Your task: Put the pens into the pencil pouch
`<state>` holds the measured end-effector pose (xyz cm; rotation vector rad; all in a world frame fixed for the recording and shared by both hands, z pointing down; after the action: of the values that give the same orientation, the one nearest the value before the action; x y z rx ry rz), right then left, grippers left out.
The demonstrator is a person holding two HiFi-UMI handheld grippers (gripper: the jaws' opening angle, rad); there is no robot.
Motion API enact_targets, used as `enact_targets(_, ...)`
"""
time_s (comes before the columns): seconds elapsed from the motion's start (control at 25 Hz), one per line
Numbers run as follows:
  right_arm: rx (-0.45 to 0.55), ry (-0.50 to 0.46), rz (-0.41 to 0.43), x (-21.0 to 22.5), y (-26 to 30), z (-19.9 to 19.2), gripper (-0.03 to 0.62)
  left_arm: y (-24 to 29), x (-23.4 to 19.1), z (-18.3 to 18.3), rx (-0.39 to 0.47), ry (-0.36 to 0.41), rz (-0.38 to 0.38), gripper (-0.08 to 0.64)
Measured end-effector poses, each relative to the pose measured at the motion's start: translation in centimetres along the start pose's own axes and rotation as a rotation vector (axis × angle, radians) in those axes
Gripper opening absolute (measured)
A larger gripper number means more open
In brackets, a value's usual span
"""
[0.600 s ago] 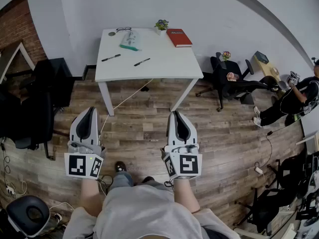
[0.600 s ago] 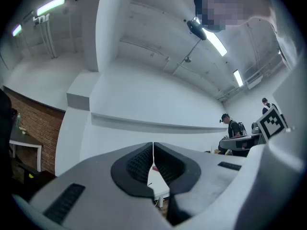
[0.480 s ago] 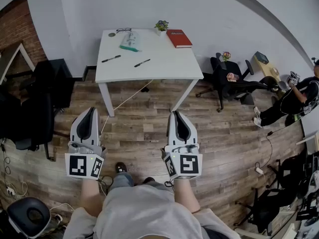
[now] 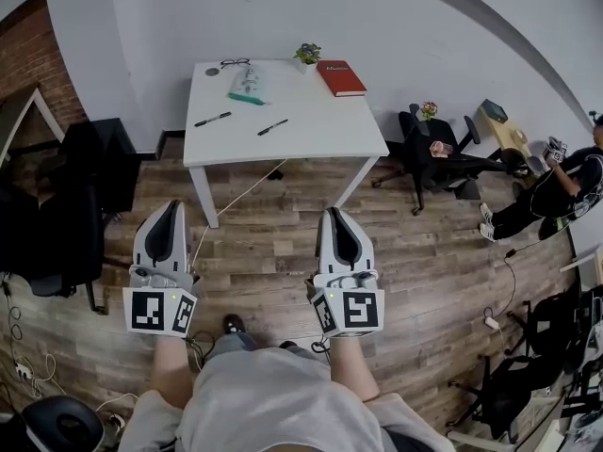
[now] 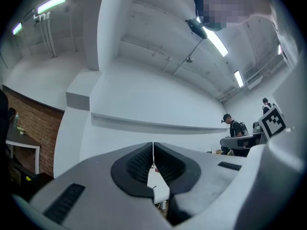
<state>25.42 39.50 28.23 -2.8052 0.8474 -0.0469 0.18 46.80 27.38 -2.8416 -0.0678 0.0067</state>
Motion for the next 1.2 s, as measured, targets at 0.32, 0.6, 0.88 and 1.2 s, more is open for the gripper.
enact_targets(0.32, 0.043, -0.063, 0.104, -2.8, 3.6, 0.0, 0.039, 2.5, -3.9, -0.7, 0.023, -0.004, -0.036, 0.028)
enact_targets(0.6, 0.020, 0.021, 0.037, -3.9, 6.4, -1.5, 0.040, 4.3, -7.0, -0.9, 0.033, -0.016, -0.079, 0.028)
enact_targets(0.88, -0.015, 0.007, 0.006, -3.9, 8.3, -2.9, 0.040, 5.7, -8.4, -2.3, 0.023, 0.009, -0.084, 0.028)
enact_targets(1.2, -0.039, -0.015, 0.013, -1.7, 13.9, -5.2, 0.040, 10.5, -10.3, -4.8, 0.015, 0.008, -0.048, 0.028)
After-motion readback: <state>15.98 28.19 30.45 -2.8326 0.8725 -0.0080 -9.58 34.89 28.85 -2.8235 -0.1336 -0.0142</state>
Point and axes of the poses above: the fingertips, and each gripper's own axes: y forward along the fingers, x to its right, z out of its top, the point moved 4 cm from there along -y, backward along the fingers, and after that the axes turned 4 degrees about x, right-handed, at the moved point
